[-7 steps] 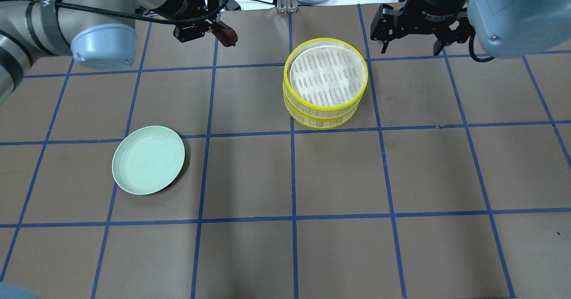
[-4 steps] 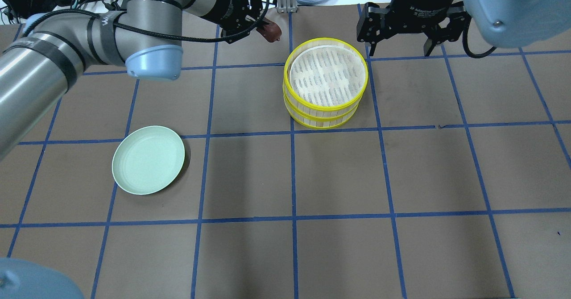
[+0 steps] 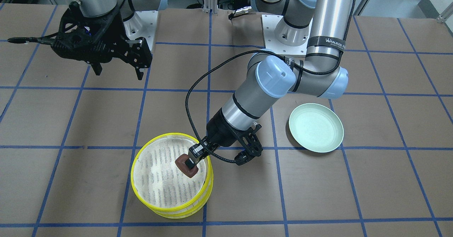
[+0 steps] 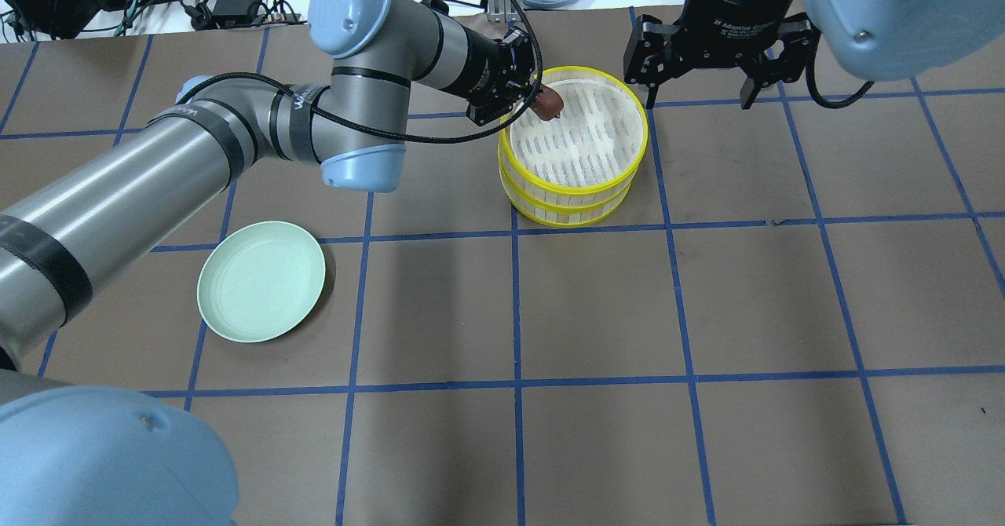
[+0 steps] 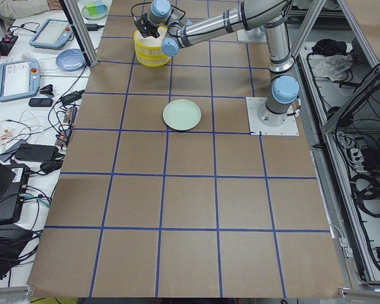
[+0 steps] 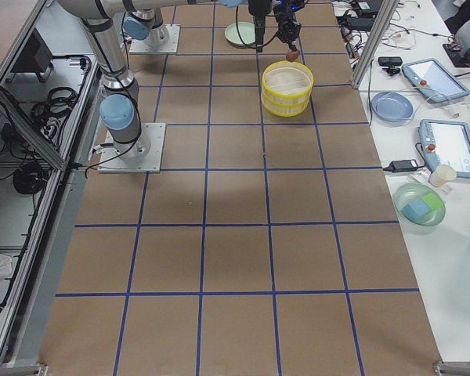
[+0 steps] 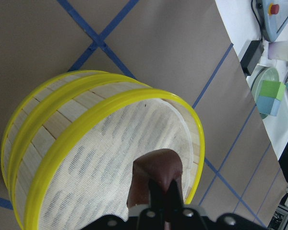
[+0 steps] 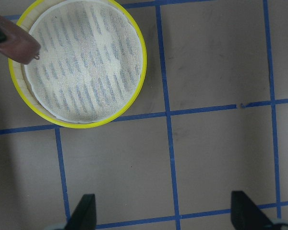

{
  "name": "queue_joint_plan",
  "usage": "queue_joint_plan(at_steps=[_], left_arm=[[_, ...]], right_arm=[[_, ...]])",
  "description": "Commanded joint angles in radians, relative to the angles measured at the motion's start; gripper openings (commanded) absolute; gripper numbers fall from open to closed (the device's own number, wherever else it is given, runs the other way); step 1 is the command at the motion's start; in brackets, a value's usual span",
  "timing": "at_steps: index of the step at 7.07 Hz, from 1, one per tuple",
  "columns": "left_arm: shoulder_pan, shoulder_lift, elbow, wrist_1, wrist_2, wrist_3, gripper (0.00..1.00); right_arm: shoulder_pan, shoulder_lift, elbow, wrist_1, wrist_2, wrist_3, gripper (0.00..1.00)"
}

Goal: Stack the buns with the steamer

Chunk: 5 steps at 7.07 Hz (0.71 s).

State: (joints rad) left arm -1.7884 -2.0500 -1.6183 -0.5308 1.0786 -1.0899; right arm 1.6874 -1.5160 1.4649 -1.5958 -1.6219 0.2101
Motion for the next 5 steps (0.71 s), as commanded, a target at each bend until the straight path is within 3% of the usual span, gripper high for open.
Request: queue_joint_plan(at_steps=[1, 2, 3, 5], left_arm=[[-0.008, -0.021, -0.002, 0.005, 0.004, -0.005, 0.75], [-0.008, -0.019, 0.0, 0.006, 0.001, -0.007, 0.94], [-0.006, -0.012, 0.014, 0.008, 0.003, -0.018, 1.0], [0.045, 0.037, 0.055, -0.043, 0.006, 0.061, 0.98]], right_arm=[[0.0, 0.0, 0.0, 0.0, 0.016, 0.002, 0.99], [0.0, 0.0, 0.0, 0.0, 0.017, 0.0, 0.99], [0.0, 0.002, 0.0, 0.0, 0.017, 0.002, 0.99], [0.0, -0.004, 0.0, 0.0, 0.019, 0.002, 0.99]])
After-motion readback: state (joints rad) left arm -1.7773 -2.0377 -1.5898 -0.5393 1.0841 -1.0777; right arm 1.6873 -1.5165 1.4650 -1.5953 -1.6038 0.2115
